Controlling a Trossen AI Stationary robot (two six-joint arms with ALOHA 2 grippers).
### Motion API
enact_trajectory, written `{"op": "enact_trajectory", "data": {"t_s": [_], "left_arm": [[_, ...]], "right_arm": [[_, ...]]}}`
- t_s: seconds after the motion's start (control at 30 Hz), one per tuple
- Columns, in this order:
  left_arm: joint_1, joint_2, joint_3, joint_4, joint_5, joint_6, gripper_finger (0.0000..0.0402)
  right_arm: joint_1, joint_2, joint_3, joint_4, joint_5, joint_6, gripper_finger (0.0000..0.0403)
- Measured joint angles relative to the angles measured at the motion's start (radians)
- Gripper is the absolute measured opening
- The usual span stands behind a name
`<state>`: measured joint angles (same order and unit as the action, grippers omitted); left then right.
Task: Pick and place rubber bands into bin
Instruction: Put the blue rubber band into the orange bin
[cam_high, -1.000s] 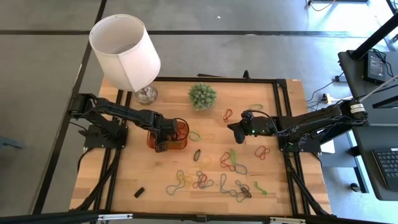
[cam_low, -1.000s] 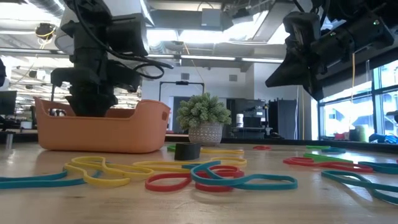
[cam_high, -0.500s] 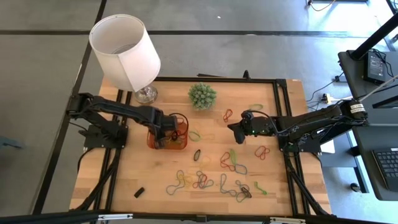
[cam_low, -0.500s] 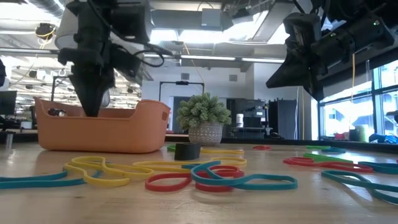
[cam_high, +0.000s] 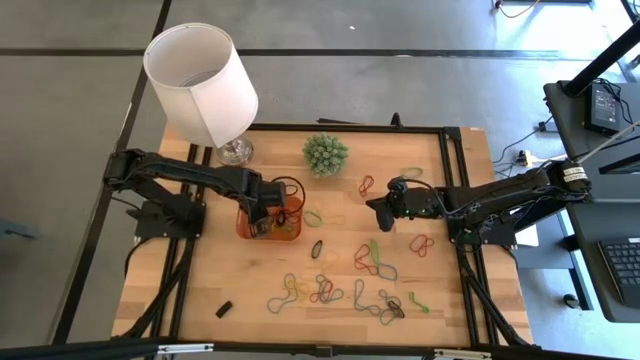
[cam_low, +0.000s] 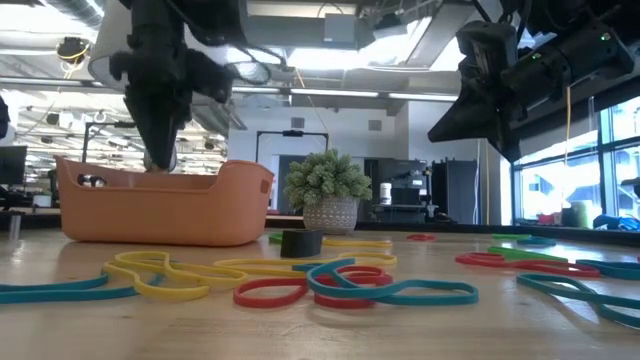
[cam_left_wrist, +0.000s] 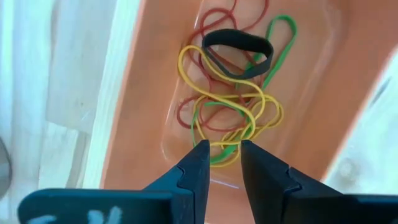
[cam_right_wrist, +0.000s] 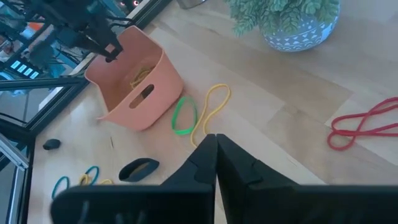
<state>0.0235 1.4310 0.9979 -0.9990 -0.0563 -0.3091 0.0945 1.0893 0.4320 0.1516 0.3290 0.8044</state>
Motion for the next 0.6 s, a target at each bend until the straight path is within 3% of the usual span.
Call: {"op": "enact_trajectory", "data": {"t_s": [0.13,0.3,0.5,0.6], "left_arm": [[-0.009,-0.090,-0.005,0.007,-0.004,0.021,0.0072],[-0.011,-0.270,-0.051,0.012,-0.009,0.033,0.0011],[-0.012,-0.494,-0.145,0.061,-0.054,0.000,0.0001],[-0.011,-0.593,-0.200,0.093,-0.057,-0.011,0.0002]], "right_arm": [[0.000,0.000,0.000,0.002,0.000,-0.001,0.0013],[0.000,0.000,0.000,0.002,0.000,-0.001,0.0013],[-0.004,0.000,0.005,-0.002,-0.001,-0.002,0.0012],[-0.008,0.000,0.063,-0.119,-0.008,-0.011,0.0004]]}}
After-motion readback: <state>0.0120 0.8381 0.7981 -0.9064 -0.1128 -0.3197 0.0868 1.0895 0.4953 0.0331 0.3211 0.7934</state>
